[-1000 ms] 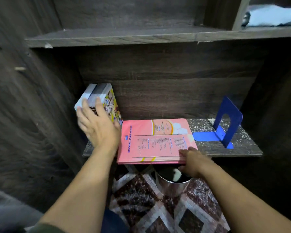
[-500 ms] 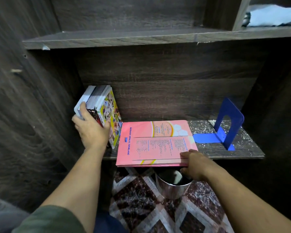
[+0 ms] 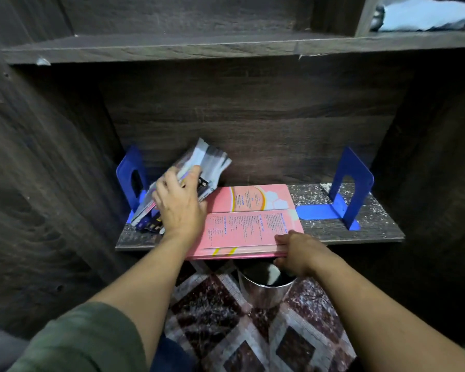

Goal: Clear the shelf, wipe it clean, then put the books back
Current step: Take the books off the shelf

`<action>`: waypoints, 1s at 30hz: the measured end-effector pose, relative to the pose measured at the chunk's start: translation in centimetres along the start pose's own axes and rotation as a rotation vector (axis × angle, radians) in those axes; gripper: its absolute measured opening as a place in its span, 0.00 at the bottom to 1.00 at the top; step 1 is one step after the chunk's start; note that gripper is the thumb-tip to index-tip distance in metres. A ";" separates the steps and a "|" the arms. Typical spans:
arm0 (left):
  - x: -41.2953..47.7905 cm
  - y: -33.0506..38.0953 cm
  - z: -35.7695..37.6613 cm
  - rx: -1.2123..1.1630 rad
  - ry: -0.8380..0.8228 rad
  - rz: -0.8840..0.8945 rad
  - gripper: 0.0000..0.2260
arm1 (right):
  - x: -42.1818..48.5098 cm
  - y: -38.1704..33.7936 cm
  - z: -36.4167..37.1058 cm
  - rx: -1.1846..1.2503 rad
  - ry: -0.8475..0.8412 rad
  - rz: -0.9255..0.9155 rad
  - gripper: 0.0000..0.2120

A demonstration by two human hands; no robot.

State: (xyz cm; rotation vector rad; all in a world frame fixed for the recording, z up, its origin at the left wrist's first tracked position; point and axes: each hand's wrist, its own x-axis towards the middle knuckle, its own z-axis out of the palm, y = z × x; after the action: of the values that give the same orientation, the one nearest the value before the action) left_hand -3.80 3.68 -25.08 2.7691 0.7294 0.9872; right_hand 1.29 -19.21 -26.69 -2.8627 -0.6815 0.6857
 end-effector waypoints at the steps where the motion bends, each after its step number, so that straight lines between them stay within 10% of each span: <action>1: -0.3 0.4 0.3 0.034 -0.014 0.060 0.36 | -0.1 0.0 -0.1 0.001 -0.008 0.001 0.29; 13: -5.1 5.4 3.6 0.211 -0.231 0.583 0.45 | 0.0 0.9 -1.2 0.178 -0.013 0.058 0.27; 21: -6.4 6.5 4.7 0.066 -0.278 0.769 0.40 | 1.0 1.9 -1.3 0.339 0.026 0.101 0.51; 30: -2.9 4.3 -0.2 0.234 -0.551 0.244 0.53 | 1.4 1.3 -1.1 0.327 0.187 0.074 0.60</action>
State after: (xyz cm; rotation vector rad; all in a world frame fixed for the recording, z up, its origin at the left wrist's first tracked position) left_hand -4.15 -1.45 -25.46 3.1580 0.4489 0.1289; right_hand 3.39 -19.77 -26.55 -2.6146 -0.3969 0.4774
